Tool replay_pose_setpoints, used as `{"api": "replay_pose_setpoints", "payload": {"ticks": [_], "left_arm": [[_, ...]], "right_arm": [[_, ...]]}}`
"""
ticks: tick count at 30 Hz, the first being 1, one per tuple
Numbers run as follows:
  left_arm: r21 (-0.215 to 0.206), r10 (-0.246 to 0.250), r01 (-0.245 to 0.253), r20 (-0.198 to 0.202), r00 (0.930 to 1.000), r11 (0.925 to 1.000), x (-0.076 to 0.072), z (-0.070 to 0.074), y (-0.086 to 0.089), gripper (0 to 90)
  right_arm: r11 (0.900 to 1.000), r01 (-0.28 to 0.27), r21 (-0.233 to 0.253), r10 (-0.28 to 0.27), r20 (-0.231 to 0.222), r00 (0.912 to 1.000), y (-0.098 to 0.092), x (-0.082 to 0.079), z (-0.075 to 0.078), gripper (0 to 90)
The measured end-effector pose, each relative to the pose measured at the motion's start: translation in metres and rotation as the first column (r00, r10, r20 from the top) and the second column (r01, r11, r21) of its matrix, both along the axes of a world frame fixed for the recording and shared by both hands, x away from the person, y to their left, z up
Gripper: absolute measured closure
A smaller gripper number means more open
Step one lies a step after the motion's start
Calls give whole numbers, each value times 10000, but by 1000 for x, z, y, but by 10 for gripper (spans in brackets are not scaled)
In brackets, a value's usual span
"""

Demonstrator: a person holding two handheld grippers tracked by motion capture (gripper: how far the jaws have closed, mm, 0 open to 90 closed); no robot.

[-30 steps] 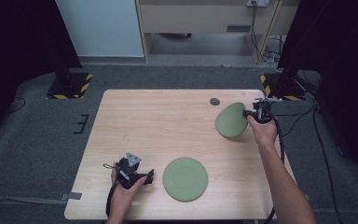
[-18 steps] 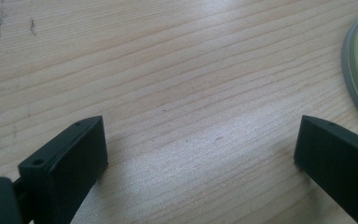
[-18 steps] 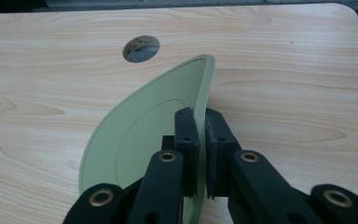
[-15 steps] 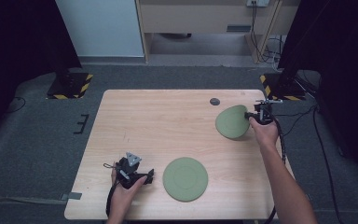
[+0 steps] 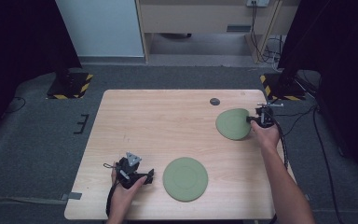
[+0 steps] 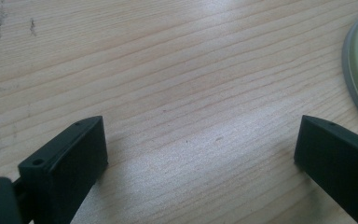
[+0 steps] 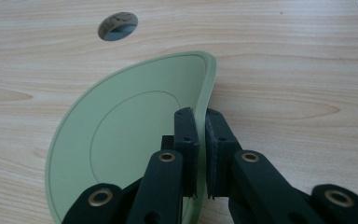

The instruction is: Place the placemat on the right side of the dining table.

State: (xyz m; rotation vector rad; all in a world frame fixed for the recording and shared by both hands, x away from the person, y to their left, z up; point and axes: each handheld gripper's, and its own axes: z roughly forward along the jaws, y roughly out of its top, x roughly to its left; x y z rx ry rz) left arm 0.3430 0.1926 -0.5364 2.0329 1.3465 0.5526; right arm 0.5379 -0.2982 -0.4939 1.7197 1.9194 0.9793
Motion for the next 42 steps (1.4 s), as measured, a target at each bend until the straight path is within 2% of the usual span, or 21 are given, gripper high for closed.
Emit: {"api": "replay_pose_setpoints", "payload": {"ticks": [9,24,42], "left_arm": [[-9,4,-4,2,10000,10000,0,0,0,20],[2,-11,11,1,10000,10000,0,0,0,21],[6,-59,59,10,10000,10000,-1,0,0,22]], "right_arm": [[9999,158,41,-157,-262,9995,-6,1,-9,839],[9985,412,364,-396,-425,9983,-12,2,-13,807],[9983,531,227,-516,-600,9969,-15,1,-18,742]]}}
